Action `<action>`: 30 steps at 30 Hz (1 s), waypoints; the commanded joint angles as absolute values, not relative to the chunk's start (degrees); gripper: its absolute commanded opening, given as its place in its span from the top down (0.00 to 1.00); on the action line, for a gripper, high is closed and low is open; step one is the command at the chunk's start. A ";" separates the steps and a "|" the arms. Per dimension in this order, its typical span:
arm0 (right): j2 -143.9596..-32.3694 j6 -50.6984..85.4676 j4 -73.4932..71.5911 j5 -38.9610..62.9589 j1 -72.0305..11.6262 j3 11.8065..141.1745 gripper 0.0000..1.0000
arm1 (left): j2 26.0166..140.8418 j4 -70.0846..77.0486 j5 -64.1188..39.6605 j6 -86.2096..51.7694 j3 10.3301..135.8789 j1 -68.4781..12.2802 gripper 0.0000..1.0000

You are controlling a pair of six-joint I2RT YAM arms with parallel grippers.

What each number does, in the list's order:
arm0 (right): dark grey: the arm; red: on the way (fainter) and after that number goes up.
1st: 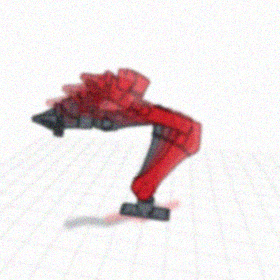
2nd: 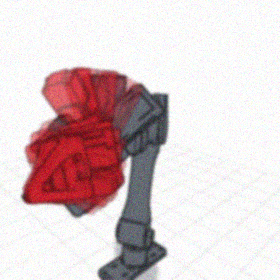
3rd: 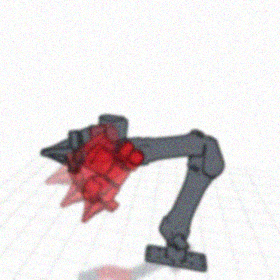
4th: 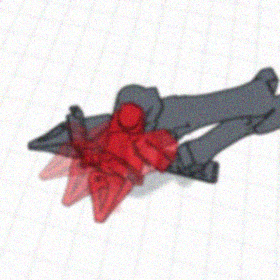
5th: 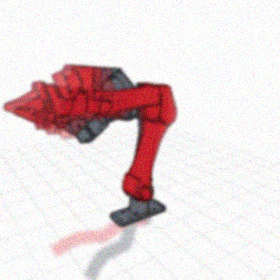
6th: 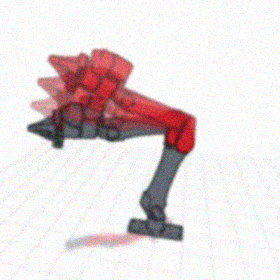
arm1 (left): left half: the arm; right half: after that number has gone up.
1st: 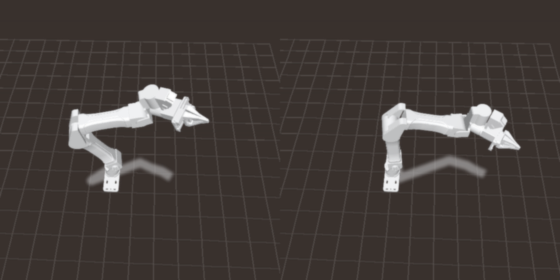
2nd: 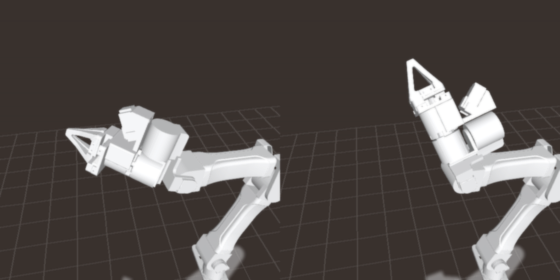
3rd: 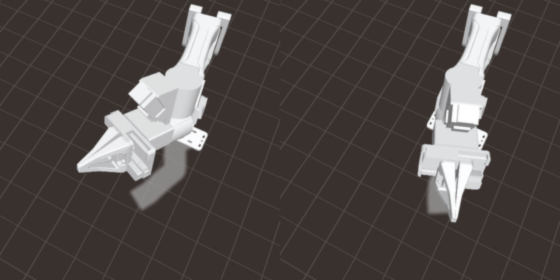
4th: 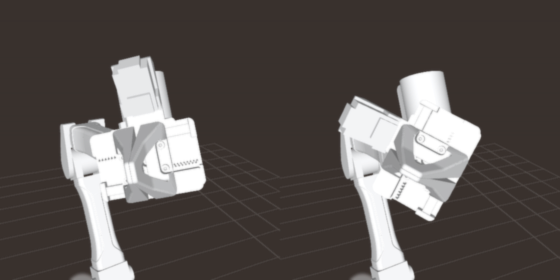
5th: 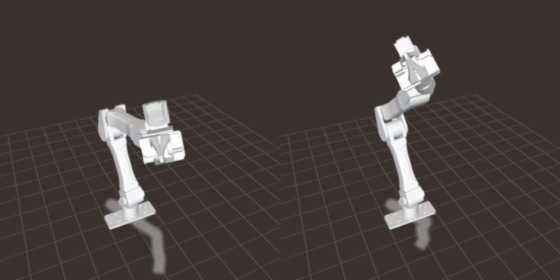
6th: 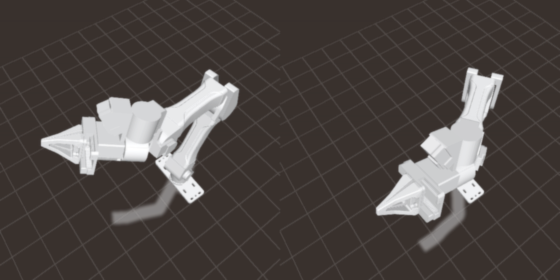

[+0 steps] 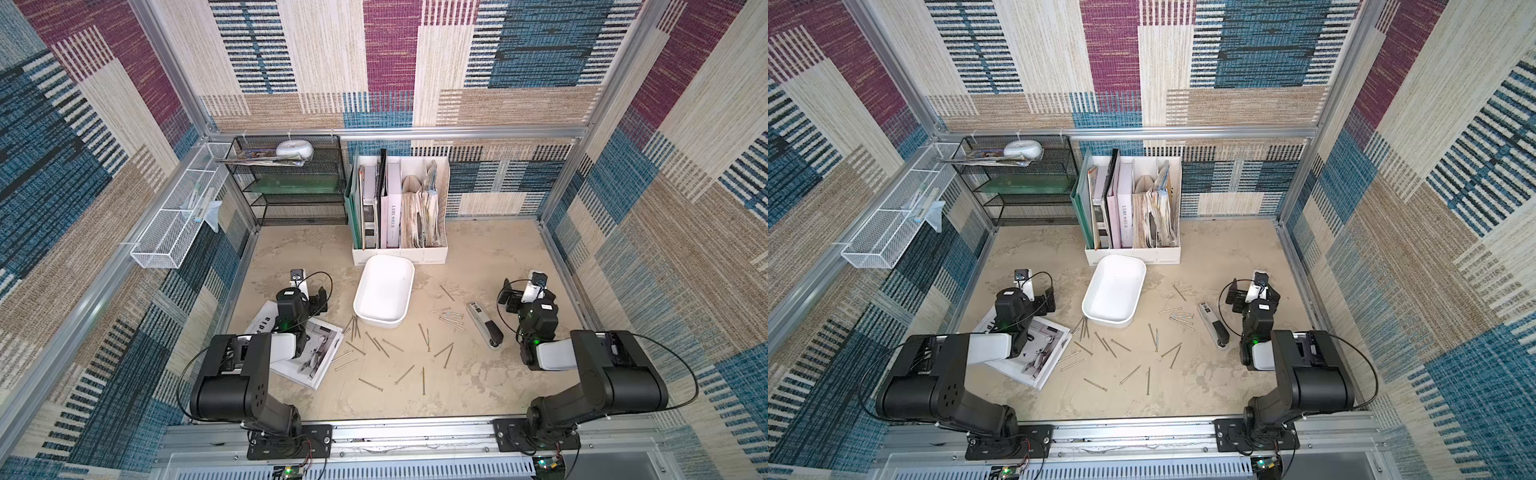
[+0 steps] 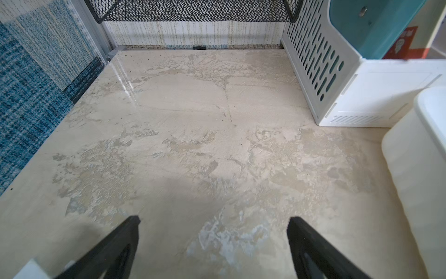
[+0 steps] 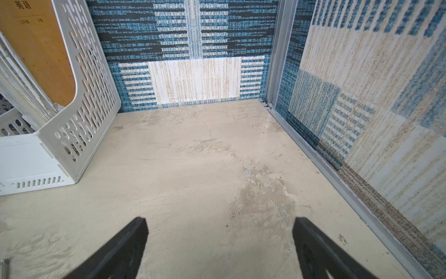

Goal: Put the nails on the desktop into the storage box
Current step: Move the distractor to the center of the board.

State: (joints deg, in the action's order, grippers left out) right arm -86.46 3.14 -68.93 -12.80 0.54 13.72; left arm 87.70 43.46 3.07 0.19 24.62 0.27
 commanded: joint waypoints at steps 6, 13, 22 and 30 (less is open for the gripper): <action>-86.22 3.21 -69.53 -12.87 0.53 13.74 0.01 | 87.63 44.21 2.66 0.29 24.79 0.35 0.01; -86.22 3.25 -69.56 -12.92 0.53 13.75 0.01 | 87.69 44.21 2.47 0.18 24.79 0.52 0.01; -86.13 3.16 -69.68 -12.76 0.59 13.72 0.01 | 87.76 43.77 -0.92 -0.09 25.14 1.97 0.01; -71.74 10.37 -21.49 -10.05 0.47 36.61 0.01 | 64.47 13.02 14.98 -10.47 35.88 -0.15 0.01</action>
